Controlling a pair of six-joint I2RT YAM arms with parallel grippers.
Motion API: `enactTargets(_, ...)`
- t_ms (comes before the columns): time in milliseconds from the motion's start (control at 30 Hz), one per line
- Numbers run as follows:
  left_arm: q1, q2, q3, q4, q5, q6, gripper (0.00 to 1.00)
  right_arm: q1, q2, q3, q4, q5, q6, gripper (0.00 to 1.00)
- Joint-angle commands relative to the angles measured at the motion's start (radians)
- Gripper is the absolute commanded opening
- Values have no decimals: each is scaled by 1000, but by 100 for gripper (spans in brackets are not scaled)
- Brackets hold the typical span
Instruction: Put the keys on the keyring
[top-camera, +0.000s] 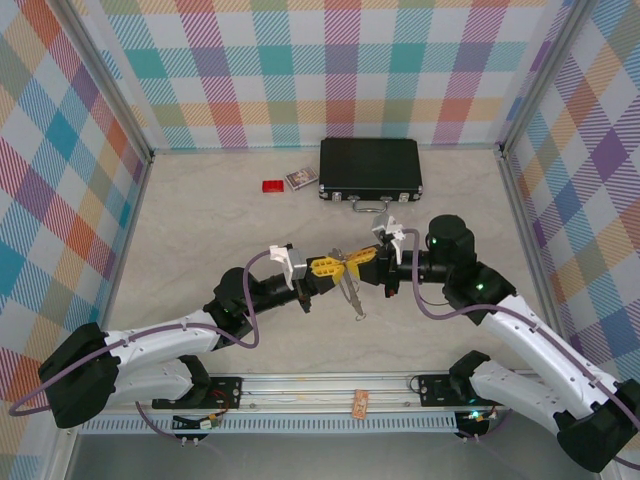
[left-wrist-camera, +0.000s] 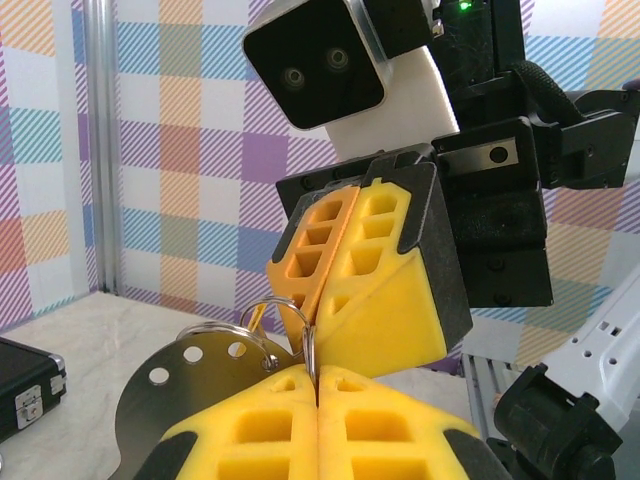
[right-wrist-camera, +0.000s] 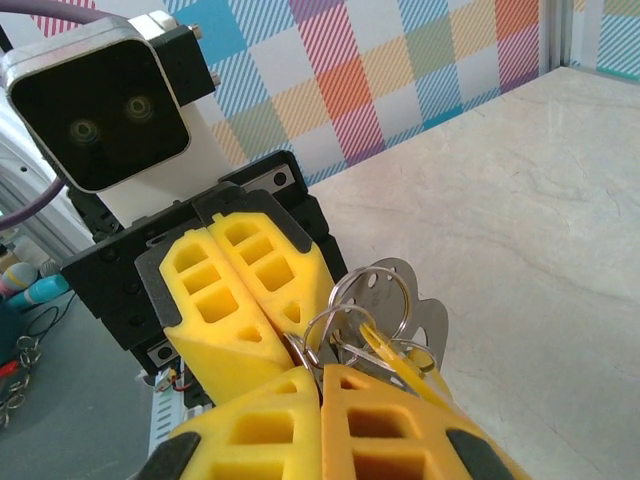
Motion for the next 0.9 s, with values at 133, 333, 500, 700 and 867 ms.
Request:
enactTargets(133, 30, -12, 20, 17, -11, -4, 13, 0, -18, 65, -142, 47, -94, 0)
enactTargets(333, 55, -77, 25, -104, -79, -31, 31, 0, 2, 139, -295, 132, -204, 0)
enactTargets(500, 81, -133, 44, -220, -87, -25, 38, 1, 19, 167, -367, 176, -247, 0)
enactTargets(700, 127, -152, 88, -362, -100, -38, 40, 0, 98, 262, -530, 209, -299, 0)
enactTargets(867, 166, -107, 125, -413, -93, -70, 44, 0, 131, 292, -560, 224, -318, 0)
